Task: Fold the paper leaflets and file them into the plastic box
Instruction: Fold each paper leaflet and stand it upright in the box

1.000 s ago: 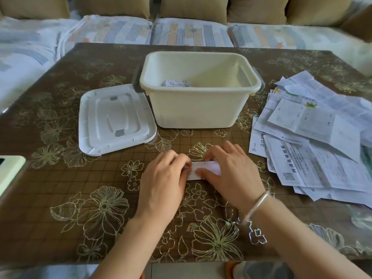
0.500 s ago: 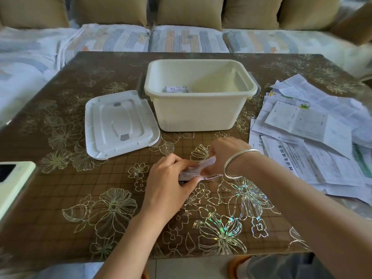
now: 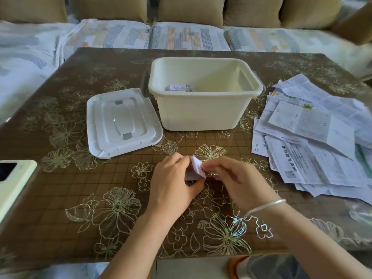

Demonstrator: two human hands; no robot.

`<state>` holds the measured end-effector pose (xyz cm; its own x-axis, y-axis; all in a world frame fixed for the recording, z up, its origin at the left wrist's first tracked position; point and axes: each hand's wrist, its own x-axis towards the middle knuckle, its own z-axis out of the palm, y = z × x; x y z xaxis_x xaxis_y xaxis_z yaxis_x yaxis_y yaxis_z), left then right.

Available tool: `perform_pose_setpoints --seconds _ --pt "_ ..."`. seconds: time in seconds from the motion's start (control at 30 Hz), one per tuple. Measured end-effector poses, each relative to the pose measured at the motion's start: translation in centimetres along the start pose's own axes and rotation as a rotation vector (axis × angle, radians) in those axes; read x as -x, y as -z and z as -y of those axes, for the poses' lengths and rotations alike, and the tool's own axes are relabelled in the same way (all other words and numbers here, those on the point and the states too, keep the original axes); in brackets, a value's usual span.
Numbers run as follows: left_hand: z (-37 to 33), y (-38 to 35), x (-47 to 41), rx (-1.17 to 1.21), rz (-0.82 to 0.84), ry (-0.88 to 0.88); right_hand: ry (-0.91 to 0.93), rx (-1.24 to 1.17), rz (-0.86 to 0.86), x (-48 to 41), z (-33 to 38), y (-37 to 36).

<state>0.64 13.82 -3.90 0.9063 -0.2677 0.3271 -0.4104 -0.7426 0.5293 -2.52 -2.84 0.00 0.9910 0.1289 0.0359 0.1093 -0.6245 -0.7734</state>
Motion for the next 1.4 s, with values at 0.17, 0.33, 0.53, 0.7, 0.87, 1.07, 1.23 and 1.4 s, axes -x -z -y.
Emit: perform_pose_setpoints --seconds 0.17,0.33,0.53,0.7,0.87,1.07,1.23,1.4 --pt "-0.3 -0.1 0.6 0.07 -0.04 0.063 0.357 0.433 -0.036 0.4 -1.5 -1.1" --pt "0.6 1.6 0.8 0.138 0.075 0.012 0.447 0.585 -0.005 -0.3 -1.4 -1.3" --pt "1.6 3.0 0.7 0.129 0.072 0.025 0.405 0.617 0.015 -0.5 -1.6 -1.5" --pt "1.8 2.2 0.1 -0.033 0.058 -0.052 0.385 0.621 0.009 -0.4 -1.5 -1.5" --pt "1.1 1.9 0.6 -0.137 0.056 -0.098 0.394 0.52 0.004 -2.3 -1.8 -1.4" --pt "1.0 3.0 0.2 -0.09 0.174 -0.081 0.661 0.609 0.034 -3.8 -2.1 -0.5" --pt "-0.8 5.2 -1.3 -0.048 0.022 -0.089 0.613 0.409 -0.147 -5.2 0.1 1.7" --pt "-2.2 9.2 -7.8 -0.018 -0.192 -0.171 0.583 0.321 -0.184 -9.7 4.6 6.2"
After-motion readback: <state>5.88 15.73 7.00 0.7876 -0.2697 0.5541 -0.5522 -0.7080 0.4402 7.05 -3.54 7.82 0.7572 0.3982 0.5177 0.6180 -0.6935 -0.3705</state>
